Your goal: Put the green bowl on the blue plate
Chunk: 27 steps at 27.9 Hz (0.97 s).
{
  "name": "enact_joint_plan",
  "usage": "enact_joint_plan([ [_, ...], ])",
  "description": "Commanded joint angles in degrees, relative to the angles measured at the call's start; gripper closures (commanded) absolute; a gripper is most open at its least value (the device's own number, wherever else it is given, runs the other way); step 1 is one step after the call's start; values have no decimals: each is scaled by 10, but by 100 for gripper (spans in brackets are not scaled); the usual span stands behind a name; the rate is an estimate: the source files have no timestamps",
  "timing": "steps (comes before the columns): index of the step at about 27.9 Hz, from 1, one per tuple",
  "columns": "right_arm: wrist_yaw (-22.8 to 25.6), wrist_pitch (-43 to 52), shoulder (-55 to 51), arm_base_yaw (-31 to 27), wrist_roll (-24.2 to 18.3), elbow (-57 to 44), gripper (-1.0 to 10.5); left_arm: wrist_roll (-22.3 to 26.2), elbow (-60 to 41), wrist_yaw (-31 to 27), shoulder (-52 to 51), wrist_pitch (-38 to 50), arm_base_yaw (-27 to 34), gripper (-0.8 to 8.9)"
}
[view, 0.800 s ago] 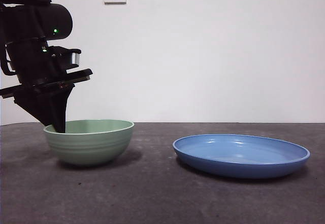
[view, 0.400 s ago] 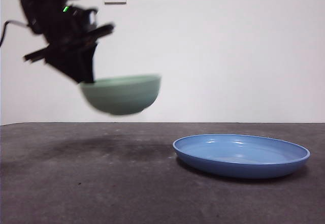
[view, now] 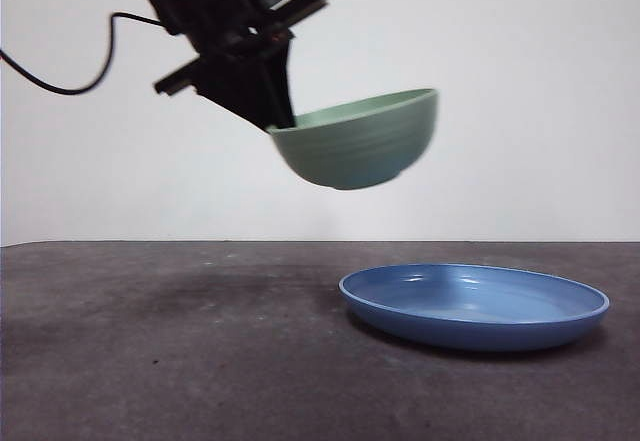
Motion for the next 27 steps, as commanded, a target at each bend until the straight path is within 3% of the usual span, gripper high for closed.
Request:
enact_joint_plan([
  [1,2,5,2,2,10,11,556,-16,24,1,43,8,-17,797],
  [15,2,5,2,2,21,11,556,-4,180,-3,240,-13,-81,797],
  [27,2,3,2,2,21,11,556,16,185,-15,268,-41,-86,764],
])
